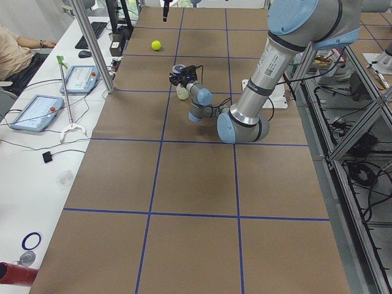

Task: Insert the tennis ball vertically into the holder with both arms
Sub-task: 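Move the right gripper away toward the Roland Garros ball, then grasp the Roland Garros ball with the right gripper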

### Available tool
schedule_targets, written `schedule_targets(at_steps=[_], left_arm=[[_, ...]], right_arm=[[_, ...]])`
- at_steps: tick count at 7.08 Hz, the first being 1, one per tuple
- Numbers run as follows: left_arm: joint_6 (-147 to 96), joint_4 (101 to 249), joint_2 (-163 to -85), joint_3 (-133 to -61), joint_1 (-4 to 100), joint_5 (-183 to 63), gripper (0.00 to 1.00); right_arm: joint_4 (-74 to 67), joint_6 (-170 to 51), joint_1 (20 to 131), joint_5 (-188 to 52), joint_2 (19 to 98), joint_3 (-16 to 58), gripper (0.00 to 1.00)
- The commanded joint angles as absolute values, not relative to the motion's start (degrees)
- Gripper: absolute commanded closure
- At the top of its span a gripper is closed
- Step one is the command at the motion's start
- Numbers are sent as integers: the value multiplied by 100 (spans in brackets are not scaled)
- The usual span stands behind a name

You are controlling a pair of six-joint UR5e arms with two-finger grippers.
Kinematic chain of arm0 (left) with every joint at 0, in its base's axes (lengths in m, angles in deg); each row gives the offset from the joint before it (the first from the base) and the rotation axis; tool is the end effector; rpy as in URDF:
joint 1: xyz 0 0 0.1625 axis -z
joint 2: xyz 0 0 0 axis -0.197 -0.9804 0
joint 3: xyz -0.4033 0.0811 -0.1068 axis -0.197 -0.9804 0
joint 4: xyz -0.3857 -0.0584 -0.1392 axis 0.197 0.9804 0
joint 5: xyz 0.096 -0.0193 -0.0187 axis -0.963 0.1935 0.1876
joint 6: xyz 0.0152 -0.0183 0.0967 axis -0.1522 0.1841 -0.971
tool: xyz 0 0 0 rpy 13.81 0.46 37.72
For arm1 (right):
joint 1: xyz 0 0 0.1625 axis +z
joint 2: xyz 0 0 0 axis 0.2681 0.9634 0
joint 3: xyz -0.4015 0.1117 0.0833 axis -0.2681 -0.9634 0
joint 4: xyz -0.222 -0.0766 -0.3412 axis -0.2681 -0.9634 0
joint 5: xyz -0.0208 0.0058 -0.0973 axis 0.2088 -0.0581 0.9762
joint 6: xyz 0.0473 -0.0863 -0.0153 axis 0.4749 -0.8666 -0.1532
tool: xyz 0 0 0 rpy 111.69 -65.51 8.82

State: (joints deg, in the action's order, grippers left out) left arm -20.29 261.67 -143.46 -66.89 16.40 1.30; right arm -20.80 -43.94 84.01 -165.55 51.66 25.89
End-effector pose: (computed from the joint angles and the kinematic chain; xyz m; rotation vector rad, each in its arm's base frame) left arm 0.5360 -0.4470 0.2908 1.6721 1.3563 0.2948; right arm -0.1600 -0.6305 0.3402 0.2350 -0.7016 0.0309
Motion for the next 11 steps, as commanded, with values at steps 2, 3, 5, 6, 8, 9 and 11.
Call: schedule_targets(at_steps=[2,3,5,6,8,9,11], left_arm=[[-2029,26177,-14252,-6777,1658,268,1],[-2029,26177,-14252,-6786,1667,320,1],[-2029,26177,-14252,-6786,1685,339,1],[-2029,26168,-14252,-6812,1685,339,1],[-2029,26168,-14252,-6812,1694,339,1],[-2029,26168,-14252,-6812,1702,339,1],[-2029,26168,-14261,-6812,1702,339,1]], right_arm=[[-169,-4523,8595,-16757,5241,1028,1],[176,-4514,8578,-16766,5189,649,1],[801,-4261,8473,-16757,4961,-3,1],[1343,-3955,8316,-16722,4951,-275,1],[2076,-3671,8043,-16504,4943,-777,1],[2078,-3670,7972,-16467,4943,-796,1],[2078,-3670,7866,-16362,4925,-849,1]])
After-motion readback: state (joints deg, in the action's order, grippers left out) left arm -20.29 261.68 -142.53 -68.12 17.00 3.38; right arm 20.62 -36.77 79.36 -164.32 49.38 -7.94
